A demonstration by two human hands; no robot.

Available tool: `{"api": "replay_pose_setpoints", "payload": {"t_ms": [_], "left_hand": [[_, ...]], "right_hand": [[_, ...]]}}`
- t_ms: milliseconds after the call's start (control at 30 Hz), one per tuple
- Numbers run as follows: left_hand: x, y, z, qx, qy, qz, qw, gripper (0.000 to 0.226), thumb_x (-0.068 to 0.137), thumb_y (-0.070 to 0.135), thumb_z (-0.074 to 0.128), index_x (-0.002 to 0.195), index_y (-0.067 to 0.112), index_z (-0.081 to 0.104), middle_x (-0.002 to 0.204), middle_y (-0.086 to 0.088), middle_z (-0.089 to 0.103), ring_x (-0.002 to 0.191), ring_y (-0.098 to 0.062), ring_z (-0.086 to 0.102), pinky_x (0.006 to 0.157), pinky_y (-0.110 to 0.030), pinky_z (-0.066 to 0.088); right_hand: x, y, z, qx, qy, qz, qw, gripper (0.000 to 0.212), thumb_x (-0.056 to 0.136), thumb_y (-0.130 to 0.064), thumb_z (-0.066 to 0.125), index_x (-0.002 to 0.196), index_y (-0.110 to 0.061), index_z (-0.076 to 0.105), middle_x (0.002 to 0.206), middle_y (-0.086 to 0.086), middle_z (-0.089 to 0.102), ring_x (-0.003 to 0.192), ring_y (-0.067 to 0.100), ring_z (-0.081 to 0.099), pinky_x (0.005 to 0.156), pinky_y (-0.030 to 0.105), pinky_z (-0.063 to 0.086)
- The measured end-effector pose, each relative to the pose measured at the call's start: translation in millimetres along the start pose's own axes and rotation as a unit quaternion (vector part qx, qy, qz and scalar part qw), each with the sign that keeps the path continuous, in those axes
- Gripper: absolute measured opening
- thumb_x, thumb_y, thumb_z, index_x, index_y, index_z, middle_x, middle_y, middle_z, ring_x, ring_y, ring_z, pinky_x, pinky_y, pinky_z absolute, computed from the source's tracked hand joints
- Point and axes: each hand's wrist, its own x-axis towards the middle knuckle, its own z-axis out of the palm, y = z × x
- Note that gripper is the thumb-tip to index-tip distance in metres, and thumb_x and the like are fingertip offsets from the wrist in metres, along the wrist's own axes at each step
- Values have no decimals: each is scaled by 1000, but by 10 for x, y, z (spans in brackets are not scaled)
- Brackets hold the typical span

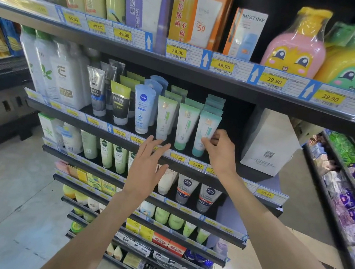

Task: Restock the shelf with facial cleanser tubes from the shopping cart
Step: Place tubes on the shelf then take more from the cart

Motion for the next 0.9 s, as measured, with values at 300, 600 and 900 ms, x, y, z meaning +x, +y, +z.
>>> {"api": "replay_pose_setpoints", "payload": {"t_ms": [300, 600, 900], "left_hand": [[-14, 35, -50, 26, -27, -4, 999, 61, 99, 32, 65, 155, 24, 41, 161, -1, 35, 157, -21, 11, 125, -46, 25], [-184, 215, -98, 62, -34, 21, 997, 63, 104, 40, 54, 160, 26, 29, 168, -2, 23, 158, -22, 9, 127, -46, 21], [-492, 1094, 308, 68, -91, 97, 989, 66, 104, 45, 49, 161, 24, 24, 169, -1, 18, 158, -22, 8, 126, -47, 18]], "right_hand": [[-47, 18, -25, -13, -11, 31, 999, 45, 93, -21, 74, 132, -9, 54, 129, 5, 66, 115, 14, 63, 95, 32, 55], [-437, 95, -363, -128, -13, -17, 992, 76, 89, -48, 73, 151, -22, 38, 147, -2, 50, 130, 14, 53, 102, 37, 51], [-1236, 478, -1288, -334, -14, -74, 939, 80, 89, -54, 70, 153, -23, 33, 149, 3, 46, 137, 26, 43, 115, 43, 33]]}}
